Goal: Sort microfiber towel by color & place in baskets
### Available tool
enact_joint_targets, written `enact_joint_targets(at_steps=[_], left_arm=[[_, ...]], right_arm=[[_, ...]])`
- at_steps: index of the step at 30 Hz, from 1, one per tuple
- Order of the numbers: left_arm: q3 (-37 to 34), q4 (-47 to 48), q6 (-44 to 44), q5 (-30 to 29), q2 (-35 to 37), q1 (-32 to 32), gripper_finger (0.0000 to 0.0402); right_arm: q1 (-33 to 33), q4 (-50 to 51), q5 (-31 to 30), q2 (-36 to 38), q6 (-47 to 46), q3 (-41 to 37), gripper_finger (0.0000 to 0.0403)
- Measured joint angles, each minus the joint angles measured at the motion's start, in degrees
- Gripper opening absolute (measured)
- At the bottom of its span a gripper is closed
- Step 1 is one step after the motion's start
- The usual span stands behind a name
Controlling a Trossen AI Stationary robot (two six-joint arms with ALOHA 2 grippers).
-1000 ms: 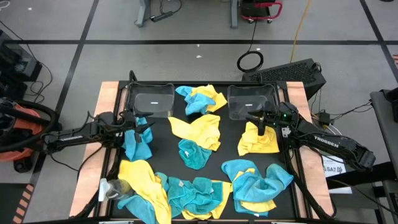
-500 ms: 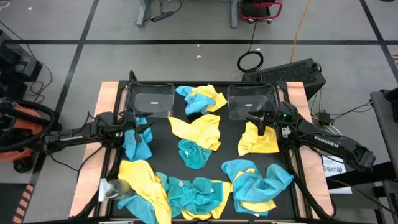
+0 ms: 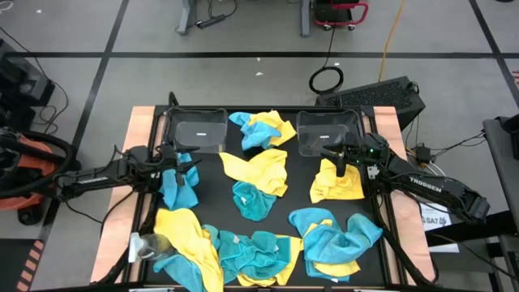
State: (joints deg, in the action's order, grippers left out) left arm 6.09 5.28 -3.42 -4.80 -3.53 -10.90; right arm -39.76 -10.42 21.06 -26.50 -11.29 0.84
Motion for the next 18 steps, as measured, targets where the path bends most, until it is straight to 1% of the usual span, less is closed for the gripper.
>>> enact_joint_targets(at_steps=[18], left_arm=[[0.02,0.0,0.0,0.0,0.0,-0.02,0.0207]], right_arm=[[0.01,-0.03,0.0,0.0,-0.69,0.0,0.0169]])
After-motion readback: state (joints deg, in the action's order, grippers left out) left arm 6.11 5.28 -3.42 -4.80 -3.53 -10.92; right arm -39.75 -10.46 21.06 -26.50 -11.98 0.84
